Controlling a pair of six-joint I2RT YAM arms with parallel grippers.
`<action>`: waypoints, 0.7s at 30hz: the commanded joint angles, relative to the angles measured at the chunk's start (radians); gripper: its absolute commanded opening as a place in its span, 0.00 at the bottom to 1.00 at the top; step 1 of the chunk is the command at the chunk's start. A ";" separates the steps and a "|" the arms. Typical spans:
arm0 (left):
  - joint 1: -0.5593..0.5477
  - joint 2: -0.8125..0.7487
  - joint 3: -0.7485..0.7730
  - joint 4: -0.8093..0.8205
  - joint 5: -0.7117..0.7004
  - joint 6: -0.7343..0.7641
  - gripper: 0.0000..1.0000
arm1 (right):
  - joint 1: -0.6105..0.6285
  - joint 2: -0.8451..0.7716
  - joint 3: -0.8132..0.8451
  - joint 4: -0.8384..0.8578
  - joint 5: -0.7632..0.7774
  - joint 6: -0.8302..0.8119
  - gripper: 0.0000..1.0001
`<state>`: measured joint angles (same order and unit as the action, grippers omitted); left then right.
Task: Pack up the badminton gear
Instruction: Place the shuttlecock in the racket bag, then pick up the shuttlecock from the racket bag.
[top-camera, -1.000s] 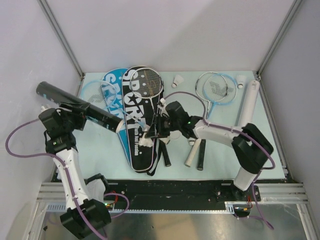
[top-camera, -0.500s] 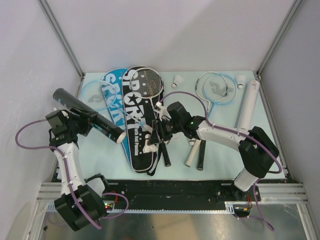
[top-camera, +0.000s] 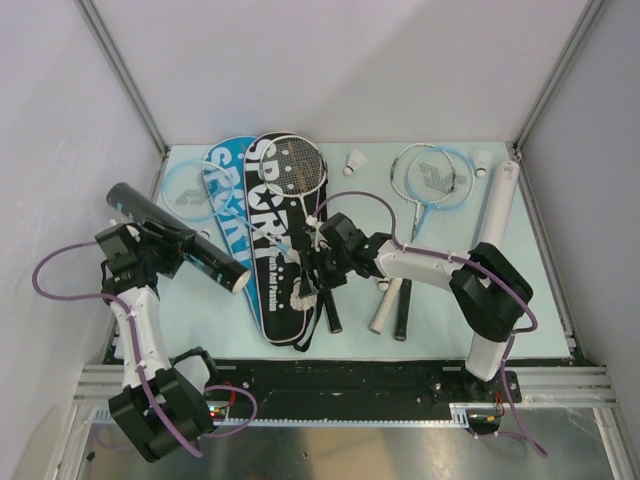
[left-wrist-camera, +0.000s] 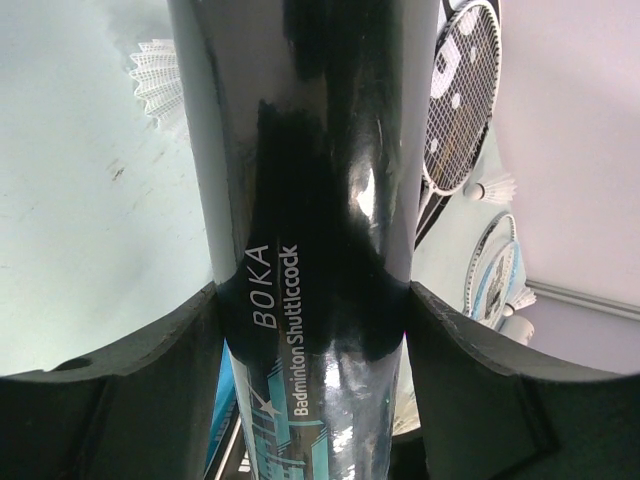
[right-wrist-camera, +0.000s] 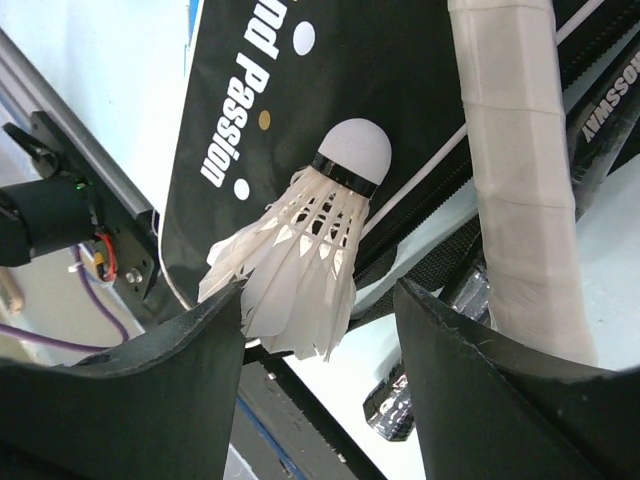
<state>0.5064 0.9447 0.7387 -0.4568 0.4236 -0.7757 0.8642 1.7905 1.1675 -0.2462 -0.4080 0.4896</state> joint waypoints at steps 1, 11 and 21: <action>0.001 -0.021 -0.001 0.052 -0.007 0.041 0.60 | 0.036 -0.063 0.050 -0.052 0.165 -0.055 0.65; 0.000 -0.033 -0.009 0.051 -0.001 0.043 0.60 | 0.237 -0.063 0.022 -0.037 0.681 -0.169 0.56; 0.001 -0.053 -0.015 0.048 -0.009 0.027 0.59 | 0.359 -0.127 -0.021 0.066 0.957 -0.158 0.05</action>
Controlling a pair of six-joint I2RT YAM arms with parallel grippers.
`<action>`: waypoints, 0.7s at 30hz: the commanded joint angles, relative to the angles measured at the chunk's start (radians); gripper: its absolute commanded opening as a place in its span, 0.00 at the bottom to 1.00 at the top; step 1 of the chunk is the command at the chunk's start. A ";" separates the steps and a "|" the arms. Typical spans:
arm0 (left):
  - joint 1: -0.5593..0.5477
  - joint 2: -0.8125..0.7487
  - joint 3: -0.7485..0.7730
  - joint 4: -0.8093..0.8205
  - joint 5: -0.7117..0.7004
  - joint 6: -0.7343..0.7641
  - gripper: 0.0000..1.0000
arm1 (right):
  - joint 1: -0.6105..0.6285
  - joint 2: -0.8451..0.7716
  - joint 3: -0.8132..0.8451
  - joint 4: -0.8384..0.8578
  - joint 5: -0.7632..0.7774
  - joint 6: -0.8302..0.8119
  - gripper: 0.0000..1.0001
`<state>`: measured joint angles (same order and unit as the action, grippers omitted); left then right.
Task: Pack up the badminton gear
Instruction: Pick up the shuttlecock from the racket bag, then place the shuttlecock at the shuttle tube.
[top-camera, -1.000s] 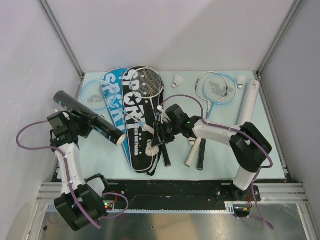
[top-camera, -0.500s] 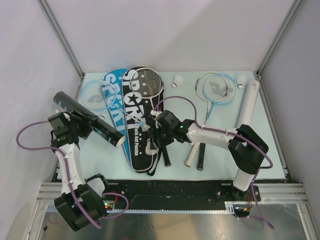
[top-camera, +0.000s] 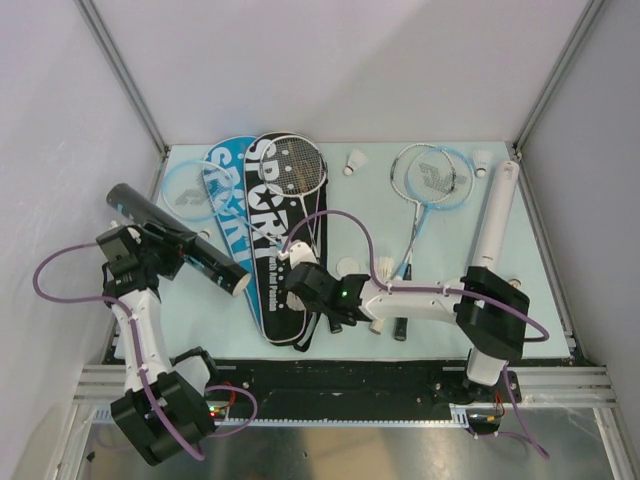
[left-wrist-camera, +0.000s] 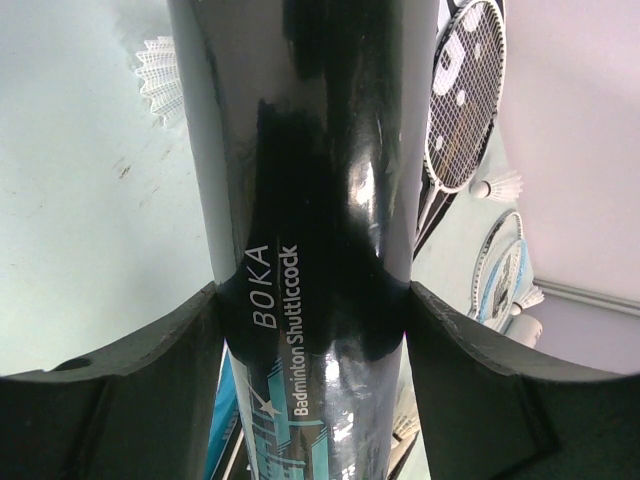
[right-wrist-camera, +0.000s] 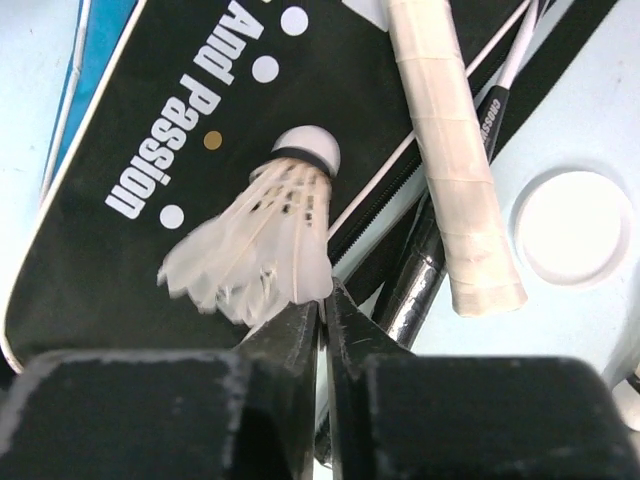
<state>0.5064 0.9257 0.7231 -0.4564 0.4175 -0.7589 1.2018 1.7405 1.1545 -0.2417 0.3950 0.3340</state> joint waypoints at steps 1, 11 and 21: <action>0.001 -0.034 0.003 0.048 -0.001 0.008 0.59 | 0.022 -0.088 -0.009 0.062 0.151 -0.003 0.02; 0.001 0.008 0.032 0.048 0.139 -0.020 0.59 | -0.006 -0.282 -0.073 0.160 -0.270 -0.166 0.00; -0.001 0.013 0.018 0.049 0.238 -0.086 0.59 | -0.014 -0.309 -0.096 0.331 -0.420 -0.198 0.00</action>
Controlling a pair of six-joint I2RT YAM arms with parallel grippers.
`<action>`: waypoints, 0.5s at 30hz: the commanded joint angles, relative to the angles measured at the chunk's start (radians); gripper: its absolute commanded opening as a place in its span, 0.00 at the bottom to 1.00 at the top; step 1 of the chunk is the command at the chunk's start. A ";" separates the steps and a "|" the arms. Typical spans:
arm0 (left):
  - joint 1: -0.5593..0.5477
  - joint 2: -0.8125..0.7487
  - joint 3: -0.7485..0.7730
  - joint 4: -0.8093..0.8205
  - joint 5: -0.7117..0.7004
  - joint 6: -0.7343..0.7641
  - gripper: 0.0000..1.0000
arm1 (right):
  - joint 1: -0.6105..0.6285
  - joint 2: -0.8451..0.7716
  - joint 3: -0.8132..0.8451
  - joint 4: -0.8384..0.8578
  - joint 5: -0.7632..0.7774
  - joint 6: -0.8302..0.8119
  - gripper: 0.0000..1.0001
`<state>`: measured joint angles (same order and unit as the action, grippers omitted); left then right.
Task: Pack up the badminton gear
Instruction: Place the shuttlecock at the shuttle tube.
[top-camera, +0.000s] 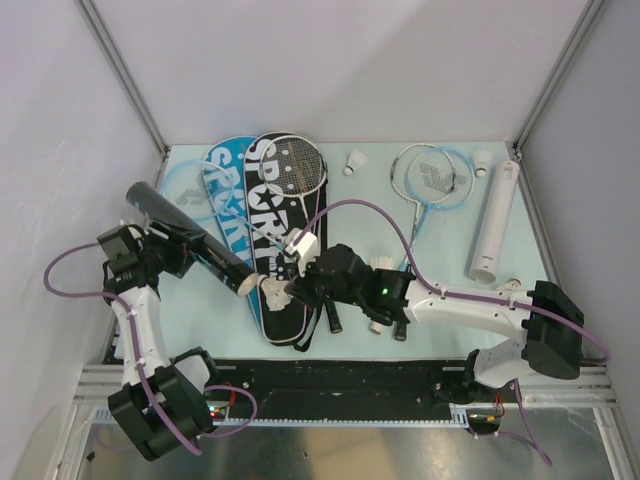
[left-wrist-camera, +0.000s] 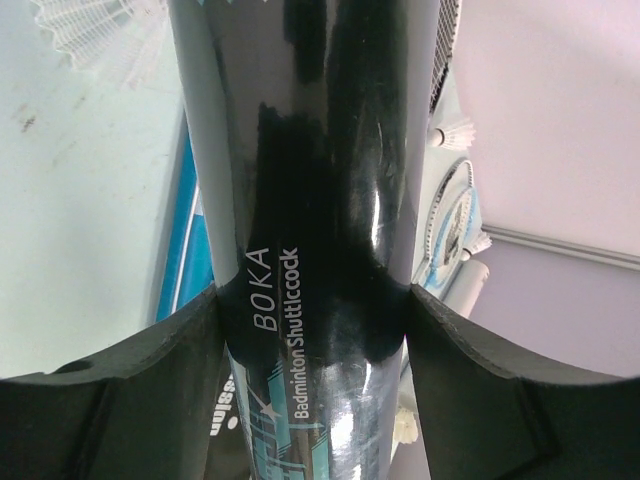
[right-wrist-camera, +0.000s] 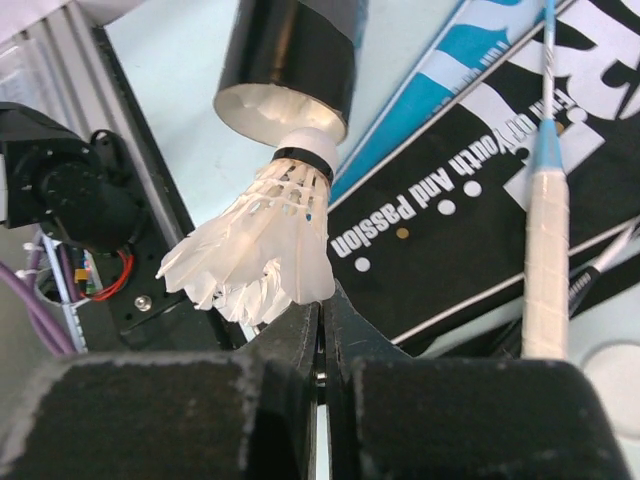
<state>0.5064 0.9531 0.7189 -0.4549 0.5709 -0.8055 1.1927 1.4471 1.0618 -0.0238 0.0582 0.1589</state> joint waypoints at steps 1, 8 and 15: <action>-0.001 -0.015 0.021 0.048 0.093 -0.046 0.59 | -0.006 -0.014 -0.002 0.132 -0.089 -0.020 0.00; -0.018 -0.047 0.001 0.051 0.115 -0.110 0.58 | -0.006 0.046 0.014 0.248 -0.094 0.023 0.00; -0.021 -0.091 -0.030 0.060 0.130 -0.171 0.57 | -0.013 0.133 0.054 0.299 -0.019 0.102 0.00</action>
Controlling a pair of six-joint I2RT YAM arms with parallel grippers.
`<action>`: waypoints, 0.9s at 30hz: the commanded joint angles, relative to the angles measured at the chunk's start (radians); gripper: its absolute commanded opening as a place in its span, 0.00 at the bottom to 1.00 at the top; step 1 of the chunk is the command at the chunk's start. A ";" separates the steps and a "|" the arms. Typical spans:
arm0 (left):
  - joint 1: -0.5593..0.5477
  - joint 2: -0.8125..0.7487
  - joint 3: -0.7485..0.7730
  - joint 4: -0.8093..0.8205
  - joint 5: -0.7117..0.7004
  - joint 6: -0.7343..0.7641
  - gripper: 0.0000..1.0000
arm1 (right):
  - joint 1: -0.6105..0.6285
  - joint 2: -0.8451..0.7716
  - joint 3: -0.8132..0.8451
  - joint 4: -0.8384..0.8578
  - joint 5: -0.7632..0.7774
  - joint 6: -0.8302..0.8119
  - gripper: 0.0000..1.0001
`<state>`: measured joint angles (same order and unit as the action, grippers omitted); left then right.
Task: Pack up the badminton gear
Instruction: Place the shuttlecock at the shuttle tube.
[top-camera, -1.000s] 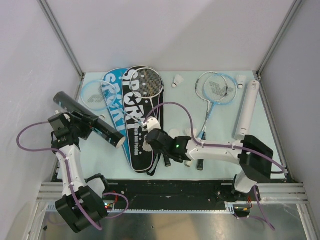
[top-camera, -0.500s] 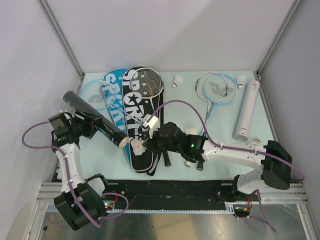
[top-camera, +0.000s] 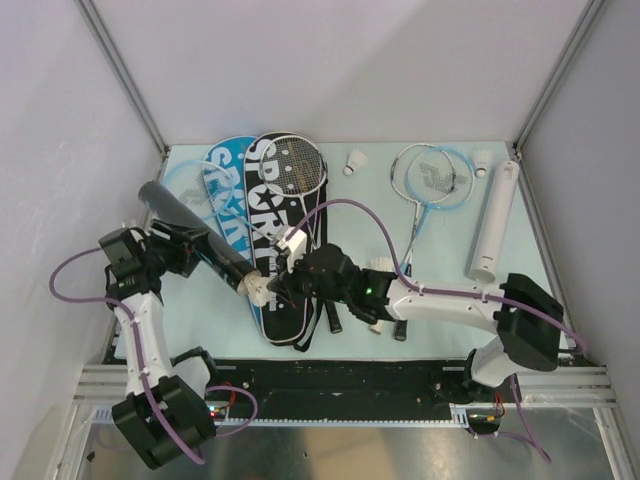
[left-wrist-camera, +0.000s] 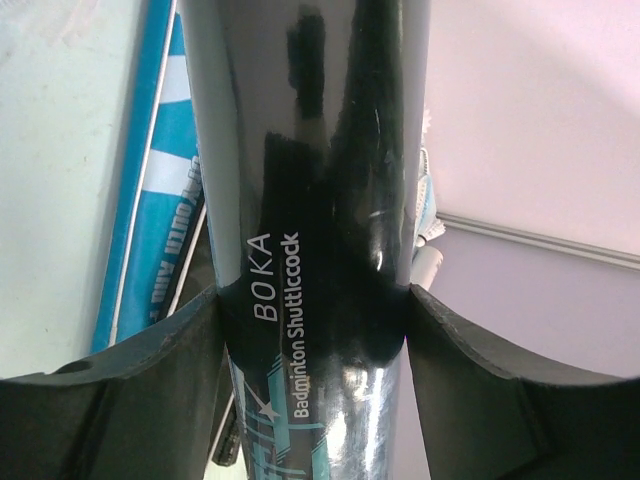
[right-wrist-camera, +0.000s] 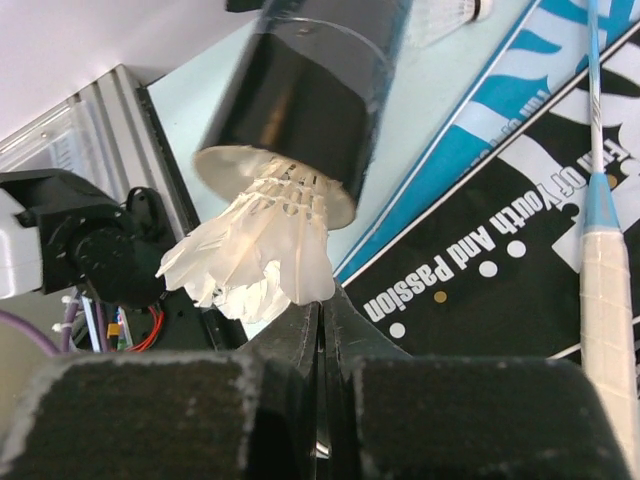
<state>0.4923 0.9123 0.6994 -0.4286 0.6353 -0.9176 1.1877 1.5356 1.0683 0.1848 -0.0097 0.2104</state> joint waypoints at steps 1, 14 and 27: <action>-0.007 -0.060 -0.013 0.035 0.059 -0.066 0.57 | -0.008 0.051 0.052 0.094 0.050 0.054 0.00; -0.014 -0.168 -0.102 0.061 0.017 -0.193 0.56 | 0.000 0.122 0.057 0.282 0.274 0.204 0.00; -0.034 -0.286 -0.164 0.071 -0.035 -0.307 0.55 | 0.001 0.242 0.108 0.421 0.373 0.296 0.00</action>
<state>0.4835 0.6472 0.5453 -0.3733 0.5365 -1.1912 1.1934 1.7439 1.1103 0.4683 0.3004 0.4622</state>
